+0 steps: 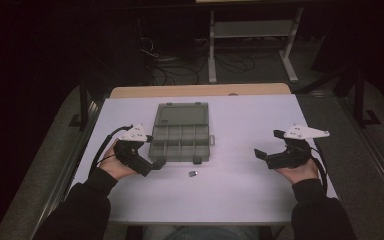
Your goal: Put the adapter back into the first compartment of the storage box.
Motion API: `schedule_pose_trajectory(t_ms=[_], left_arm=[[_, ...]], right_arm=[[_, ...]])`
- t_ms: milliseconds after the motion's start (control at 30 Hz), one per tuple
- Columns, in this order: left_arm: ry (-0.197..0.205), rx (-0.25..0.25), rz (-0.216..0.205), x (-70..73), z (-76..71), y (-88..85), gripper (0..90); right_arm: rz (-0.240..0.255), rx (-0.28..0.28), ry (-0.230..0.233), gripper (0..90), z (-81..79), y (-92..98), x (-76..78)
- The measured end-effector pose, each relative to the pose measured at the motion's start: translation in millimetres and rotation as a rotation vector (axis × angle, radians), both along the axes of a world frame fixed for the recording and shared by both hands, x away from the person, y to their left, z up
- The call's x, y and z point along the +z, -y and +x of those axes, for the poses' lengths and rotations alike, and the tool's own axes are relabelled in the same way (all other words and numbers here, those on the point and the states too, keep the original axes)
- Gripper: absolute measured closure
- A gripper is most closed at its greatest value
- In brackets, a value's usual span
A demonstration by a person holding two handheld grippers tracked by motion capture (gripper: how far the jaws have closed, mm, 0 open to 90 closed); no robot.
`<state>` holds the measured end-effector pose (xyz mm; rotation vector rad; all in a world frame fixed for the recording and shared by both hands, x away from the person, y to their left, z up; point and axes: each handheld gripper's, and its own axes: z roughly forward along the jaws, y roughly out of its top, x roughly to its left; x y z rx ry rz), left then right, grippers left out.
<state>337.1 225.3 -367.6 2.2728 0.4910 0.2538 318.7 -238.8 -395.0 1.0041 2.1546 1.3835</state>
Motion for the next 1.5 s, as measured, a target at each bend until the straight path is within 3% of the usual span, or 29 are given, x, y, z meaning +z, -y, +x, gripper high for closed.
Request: schedule_pose_trajectory(t_ms=[1167,1500], left_arm=[[-0.053,-0.159,0.080,-16.8,-10.5,48.1,0.3],[-0.056,-0.200,0.093,-22.6,-13.0,60.8,7.5]], right_arm=[[-0.011,0.010,-0.004,0.0,0.0,-1.1,-1.0],[-0.018,0.011,-0.009,0.0,0.1,-1.4,-1.7]])
